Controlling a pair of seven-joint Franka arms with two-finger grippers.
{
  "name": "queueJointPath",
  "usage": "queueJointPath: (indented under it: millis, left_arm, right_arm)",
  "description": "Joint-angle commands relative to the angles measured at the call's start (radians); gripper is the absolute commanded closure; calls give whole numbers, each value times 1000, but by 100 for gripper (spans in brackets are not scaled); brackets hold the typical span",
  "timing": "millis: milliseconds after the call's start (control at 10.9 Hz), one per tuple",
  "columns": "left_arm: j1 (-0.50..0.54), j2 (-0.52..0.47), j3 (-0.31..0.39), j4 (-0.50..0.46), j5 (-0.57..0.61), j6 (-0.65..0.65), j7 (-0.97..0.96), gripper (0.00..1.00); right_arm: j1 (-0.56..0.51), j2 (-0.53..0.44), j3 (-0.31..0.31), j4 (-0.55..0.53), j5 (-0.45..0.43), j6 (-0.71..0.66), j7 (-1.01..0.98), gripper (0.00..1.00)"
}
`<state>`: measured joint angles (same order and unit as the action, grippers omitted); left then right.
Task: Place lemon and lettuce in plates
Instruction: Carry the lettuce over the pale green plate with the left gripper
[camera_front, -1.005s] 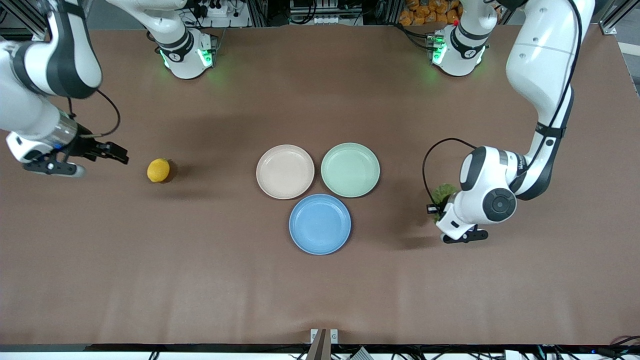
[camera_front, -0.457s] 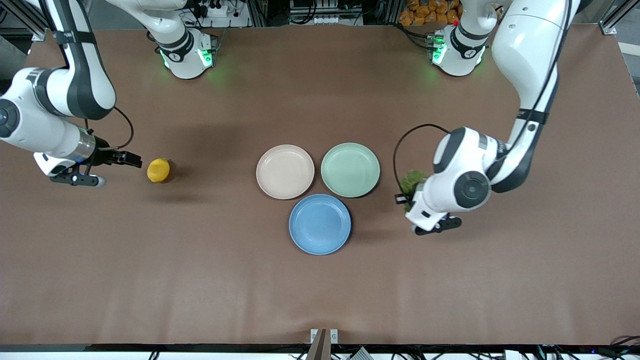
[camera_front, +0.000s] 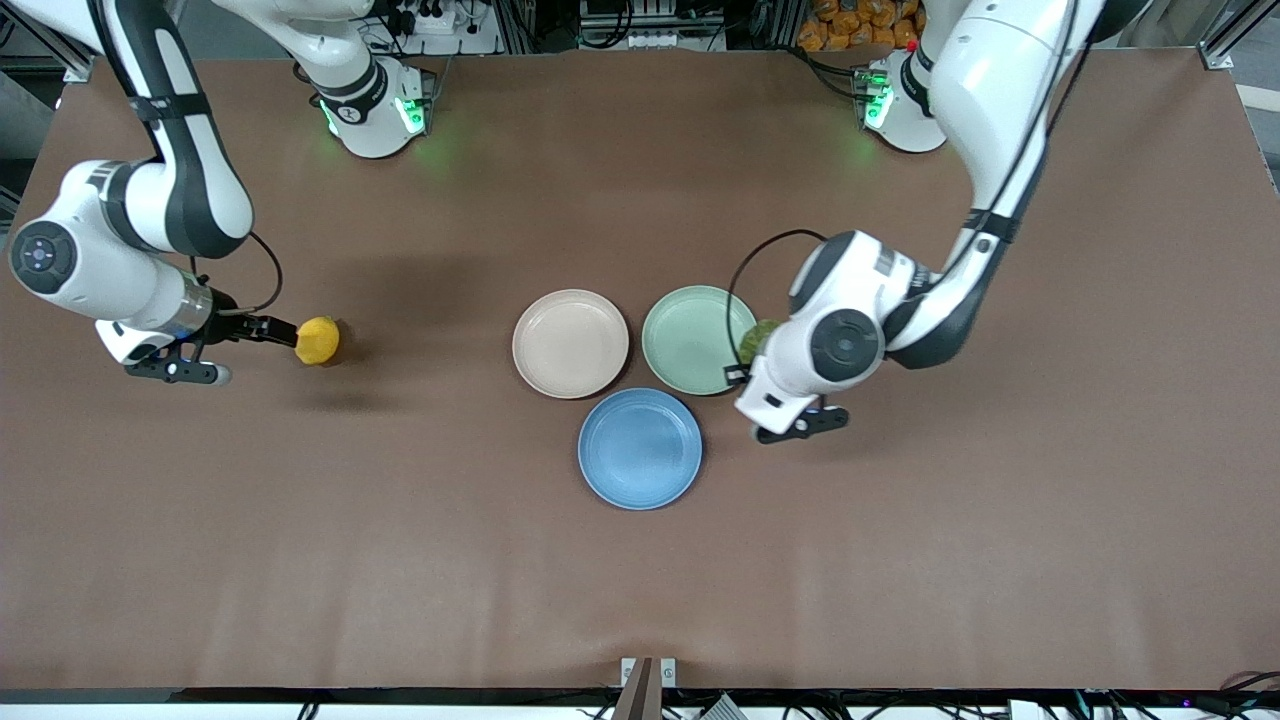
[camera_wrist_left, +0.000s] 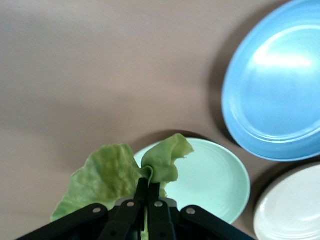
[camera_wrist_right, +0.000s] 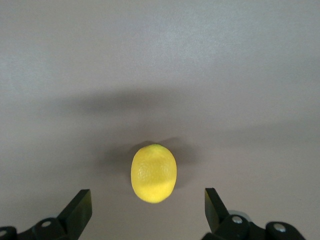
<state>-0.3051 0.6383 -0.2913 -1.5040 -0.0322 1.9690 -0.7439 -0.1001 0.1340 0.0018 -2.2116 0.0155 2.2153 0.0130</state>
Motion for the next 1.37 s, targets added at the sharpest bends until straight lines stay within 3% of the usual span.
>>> queueJointPath:
  millis: [0,274,365,457,548,914,1279]
  left_arm:
    - [-84,52,12,28,-14,59,-136,100]
    - [-126,109,14,27,-14,100,-199,96]
    - [-130,121,15,27,-12,100,-216,75]
    - [-131,126,15,25,-12,100,-219,25]
    - [-132,124,15,24,-11,100,-219,0]
    - [-129,78,18,25,1,71,-313,0]
    - [-97,-70,23,27,156,-47,-301,0]
  right_arm:
    - [-9,39,9,-33,1,75,-8,0]
    - [-9,82,9,-45,1,116,-10,0]
    - [-9,87,9,-51,1,122,-8,0]
    - [-9,88,9,-72,1,157,-8,0]
    - [-9,92,9,-98,1,202,-8,0]
    - [-7,115,9,-143,1,293,-8,0]
    - [-6,133,10,-164,1,335,-7,0]
